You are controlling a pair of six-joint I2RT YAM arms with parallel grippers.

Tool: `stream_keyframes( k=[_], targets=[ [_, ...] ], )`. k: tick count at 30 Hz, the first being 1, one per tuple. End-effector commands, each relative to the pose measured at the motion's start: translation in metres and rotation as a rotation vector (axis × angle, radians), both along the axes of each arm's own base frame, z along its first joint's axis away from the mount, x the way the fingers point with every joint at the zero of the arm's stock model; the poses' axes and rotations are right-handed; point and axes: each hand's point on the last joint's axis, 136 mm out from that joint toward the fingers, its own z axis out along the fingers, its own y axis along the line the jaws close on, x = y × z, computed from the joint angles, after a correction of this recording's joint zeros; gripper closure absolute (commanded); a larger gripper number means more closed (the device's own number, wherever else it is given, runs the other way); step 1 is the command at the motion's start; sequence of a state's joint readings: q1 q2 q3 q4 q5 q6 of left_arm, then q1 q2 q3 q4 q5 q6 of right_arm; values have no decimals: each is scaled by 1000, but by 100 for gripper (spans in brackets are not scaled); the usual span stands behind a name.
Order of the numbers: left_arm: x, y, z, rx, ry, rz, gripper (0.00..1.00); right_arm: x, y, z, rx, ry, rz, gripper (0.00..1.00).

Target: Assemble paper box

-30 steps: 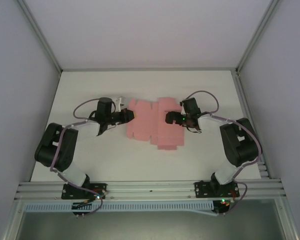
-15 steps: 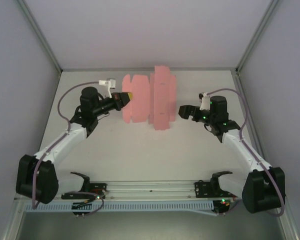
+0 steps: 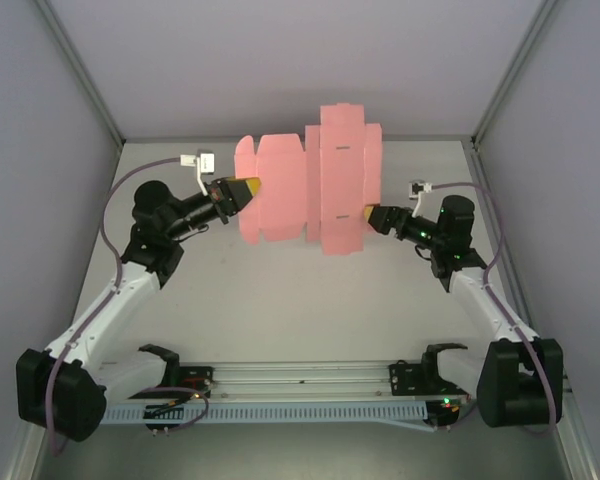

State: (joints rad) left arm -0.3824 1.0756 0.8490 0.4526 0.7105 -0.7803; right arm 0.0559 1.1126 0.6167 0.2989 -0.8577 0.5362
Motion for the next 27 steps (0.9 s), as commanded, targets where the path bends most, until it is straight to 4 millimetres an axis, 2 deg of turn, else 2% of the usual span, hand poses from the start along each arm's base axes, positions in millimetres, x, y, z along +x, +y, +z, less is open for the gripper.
stream_keyframes(
  k=[1, 5, 10, 16, 18, 20, 22, 23, 24, 25, 26, 27],
  targets=[
    [-18, 1, 23, -40, -79, -35, 100, -6, 8, 32, 110, -82, 95, 37],
    [-17, 3, 23, -32, -78, -15, 100, -3, 8, 41, 142, -87, 97, 55],
    [-16, 3, 16, -29, -67, -13, 100, -10, 10, 57, 168, -147, 135, 58],
    [-11, 6, 11, -27, -53, 25, 100, -16, 12, 62, 174, -157, 160, 73],
    [-8, 9, 7, -17, -40, 50, 100, -19, 11, 61, 162, -161, 161, 81],
    [-5, 11, 5, -17, -32, 76, 100, -20, 11, 58, 151, -155, 153, 93],
    [-1, 13, -2, -6, -8, 96, 100, -22, 11, 55, 133, -152, 153, 100],
    [3, 15, -9, 16, 22, 120, 94, -23, 11, 53, 116, -152, 155, 100],
    [9, 18, -17, 52, 55, 159, 69, -23, 10, 49, 94, -149, 149, 100],
    [17, 24, -28, 107, 80, 219, 29, -22, 8, 44, 60, -146, 129, 100],
    [25, 35, -41, 161, 132, 301, 1, -22, 7, 35, 19, -135, 120, 100],
    [32, 49, -58, 226, 184, 391, 0, -22, 5, 25, -27, -123, 113, 100]
  ],
)
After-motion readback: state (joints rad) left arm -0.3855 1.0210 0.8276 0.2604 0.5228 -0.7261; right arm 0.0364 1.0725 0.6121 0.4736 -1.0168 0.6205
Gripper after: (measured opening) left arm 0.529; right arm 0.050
